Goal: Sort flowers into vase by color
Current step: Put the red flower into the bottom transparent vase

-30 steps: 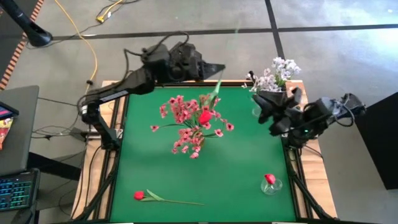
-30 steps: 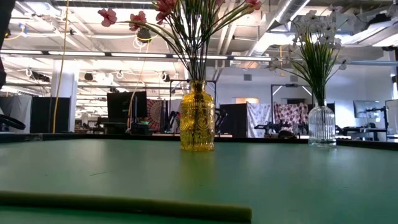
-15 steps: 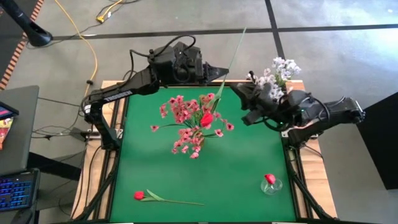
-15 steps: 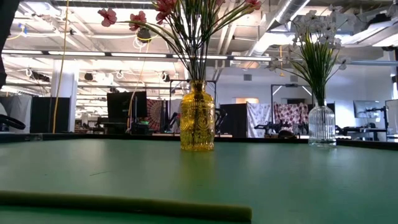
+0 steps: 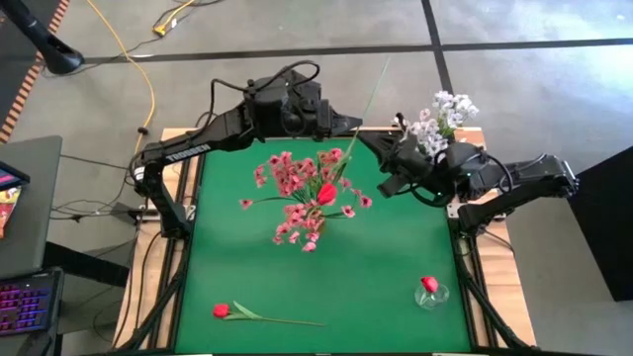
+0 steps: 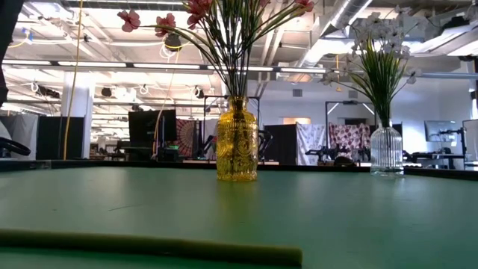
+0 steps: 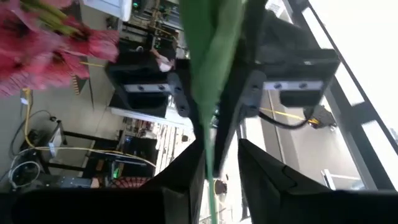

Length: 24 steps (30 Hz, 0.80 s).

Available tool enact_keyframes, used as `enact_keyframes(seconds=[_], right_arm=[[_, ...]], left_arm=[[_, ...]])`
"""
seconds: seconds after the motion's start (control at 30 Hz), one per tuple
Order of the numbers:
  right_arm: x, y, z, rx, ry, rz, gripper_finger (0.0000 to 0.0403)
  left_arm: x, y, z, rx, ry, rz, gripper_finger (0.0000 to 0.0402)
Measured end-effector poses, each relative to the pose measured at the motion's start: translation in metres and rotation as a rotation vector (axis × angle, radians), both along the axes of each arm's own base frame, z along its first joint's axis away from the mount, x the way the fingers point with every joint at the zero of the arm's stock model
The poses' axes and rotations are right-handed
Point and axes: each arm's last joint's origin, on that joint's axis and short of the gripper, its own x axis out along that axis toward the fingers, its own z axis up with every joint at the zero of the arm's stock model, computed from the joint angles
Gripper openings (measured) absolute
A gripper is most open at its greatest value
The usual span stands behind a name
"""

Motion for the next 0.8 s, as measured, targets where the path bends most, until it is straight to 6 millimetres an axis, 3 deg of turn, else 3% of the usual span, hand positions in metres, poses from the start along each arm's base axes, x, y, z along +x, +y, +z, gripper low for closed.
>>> enact_keyframes(seconds=[0.8], right_arm=[[0.014,0.001,-0.011,-0.005,0.058,-0.006,0.0122]], left_arm=[[0.0,-0.002,-0.006,-0.001,0.057,-0.038,0.0]])
